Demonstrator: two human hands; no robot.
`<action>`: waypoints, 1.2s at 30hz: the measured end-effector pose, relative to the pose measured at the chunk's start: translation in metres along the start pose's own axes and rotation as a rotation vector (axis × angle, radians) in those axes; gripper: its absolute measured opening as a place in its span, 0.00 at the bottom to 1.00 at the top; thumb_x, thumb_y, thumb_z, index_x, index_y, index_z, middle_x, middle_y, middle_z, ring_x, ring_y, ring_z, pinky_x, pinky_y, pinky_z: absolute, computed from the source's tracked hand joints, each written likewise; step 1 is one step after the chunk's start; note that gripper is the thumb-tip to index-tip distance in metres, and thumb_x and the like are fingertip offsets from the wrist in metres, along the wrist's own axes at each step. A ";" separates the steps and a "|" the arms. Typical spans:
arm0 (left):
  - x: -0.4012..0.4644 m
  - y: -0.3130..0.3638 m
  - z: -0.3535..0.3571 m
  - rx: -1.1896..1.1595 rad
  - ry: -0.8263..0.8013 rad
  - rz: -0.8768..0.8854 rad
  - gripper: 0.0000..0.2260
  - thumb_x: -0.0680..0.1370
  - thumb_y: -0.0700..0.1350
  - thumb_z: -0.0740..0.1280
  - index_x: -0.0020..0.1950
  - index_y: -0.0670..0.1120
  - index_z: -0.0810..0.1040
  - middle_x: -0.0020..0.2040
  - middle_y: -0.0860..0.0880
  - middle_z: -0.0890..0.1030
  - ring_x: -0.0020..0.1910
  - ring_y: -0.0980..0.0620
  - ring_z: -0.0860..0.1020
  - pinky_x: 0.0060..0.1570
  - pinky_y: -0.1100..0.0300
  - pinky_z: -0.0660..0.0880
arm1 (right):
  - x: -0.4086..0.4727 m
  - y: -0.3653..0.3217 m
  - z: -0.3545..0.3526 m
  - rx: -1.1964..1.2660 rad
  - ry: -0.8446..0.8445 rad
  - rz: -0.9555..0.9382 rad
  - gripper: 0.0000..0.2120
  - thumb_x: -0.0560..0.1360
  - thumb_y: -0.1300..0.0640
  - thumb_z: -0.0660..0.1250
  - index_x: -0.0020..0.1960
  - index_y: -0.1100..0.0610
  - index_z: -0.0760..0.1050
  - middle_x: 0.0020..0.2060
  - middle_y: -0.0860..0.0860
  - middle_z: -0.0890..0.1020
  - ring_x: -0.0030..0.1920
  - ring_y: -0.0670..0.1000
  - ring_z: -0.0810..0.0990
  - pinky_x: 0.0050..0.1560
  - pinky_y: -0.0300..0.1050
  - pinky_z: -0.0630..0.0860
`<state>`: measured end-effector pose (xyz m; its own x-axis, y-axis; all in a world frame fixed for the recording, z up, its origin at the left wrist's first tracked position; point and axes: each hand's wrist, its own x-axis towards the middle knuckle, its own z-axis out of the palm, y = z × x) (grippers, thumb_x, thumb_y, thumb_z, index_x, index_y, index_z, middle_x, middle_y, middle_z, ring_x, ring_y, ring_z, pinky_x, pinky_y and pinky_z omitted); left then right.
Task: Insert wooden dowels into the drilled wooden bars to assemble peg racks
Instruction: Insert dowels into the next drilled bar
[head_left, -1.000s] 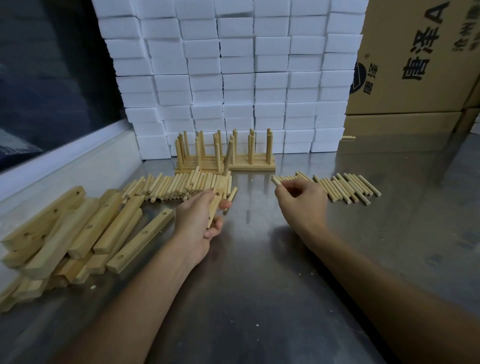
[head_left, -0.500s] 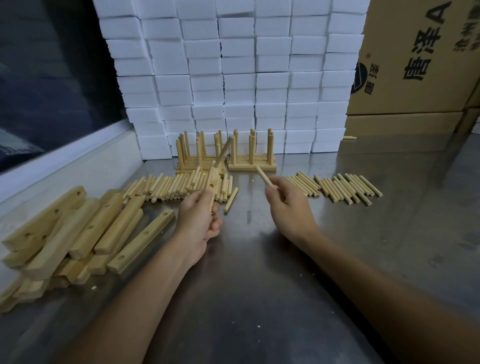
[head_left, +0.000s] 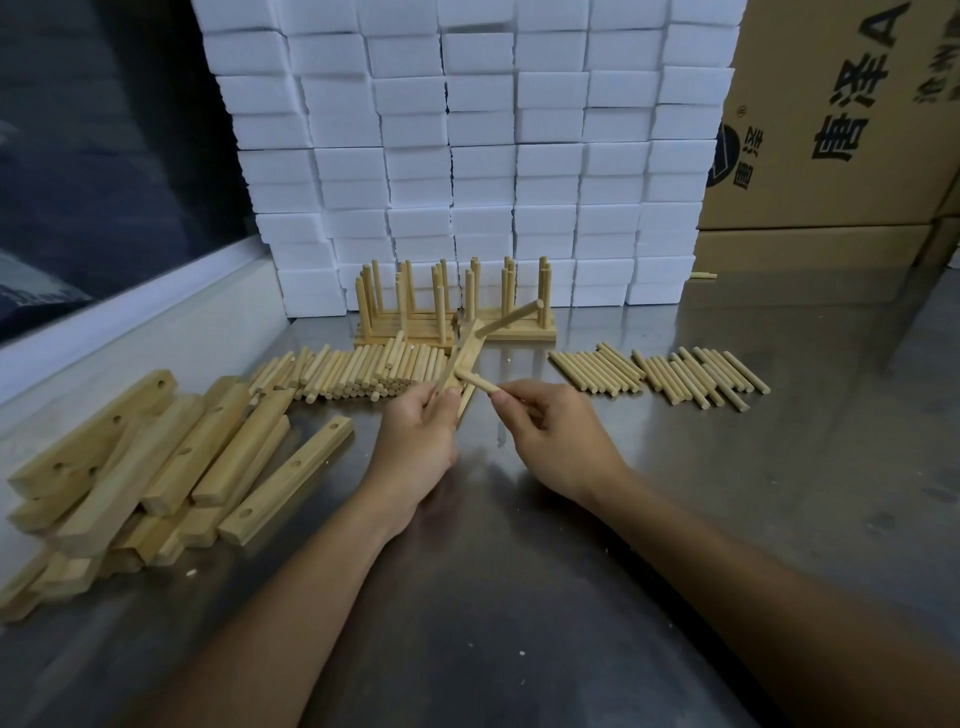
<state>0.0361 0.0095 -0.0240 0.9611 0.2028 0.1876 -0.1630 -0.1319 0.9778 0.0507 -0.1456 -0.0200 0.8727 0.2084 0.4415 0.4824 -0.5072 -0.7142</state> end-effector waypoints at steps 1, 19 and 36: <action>0.000 0.000 0.000 -0.010 -0.002 0.001 0.11 0.84 0.46 0.60 0.48 0.42 0.77 0.31 0.51 0.67 0.26 0.55 0.63 0.23 0.64 0.62 | 0.000 -0.001 0.000 -0.006 -0.010 -0.004 0.10 0.82 0.51 0.63 0.51 0.52 0.82 0.26 0.43 0.72 0.28 0.43 0.70 0.33 0.40 0.68; 0.004 -0.013 -0.002 0.327 -0.039 0.148 0.07 0.83 0.47 0.61 0.51 0.53 0.79 0.26 0.59 0.72 0.25 0.61 0.68 0.30 0.62 0.65 | 0.005 -0.012 -0.025 -0.728 -0.080 -0.297 0.13 0.82 0.49 0.57 0.39 0.50 0.69 0.27 0.45 0.68 0.28 0.50 0.68 0.30 0.43 0.66; -0.002 -0.007 0.000 0.444 -0.065 0.271 0.06 0.82 0.44 0.62 0.49 0.48 0.78 0.35 0.49 0.76 0.32 0.57 0.72 0.31 0.67 0.66 | -0.002 -0.017 -0.020 -0.714 -0.063 -0.205 0.15 0.83 0.49 0.55 0.43 0.53 0.74 0.30 0.48 0.74 0.30 0.50 0.72 0.32 0.43 0.69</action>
<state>0.0355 0.0105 -0.0309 0.9116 0.0452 0.4086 -0.3115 -0.5726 0.7584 0.0394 -0.1540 0.0020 0.7833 0.3938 0.4811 0.4884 -0.8685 -0.0843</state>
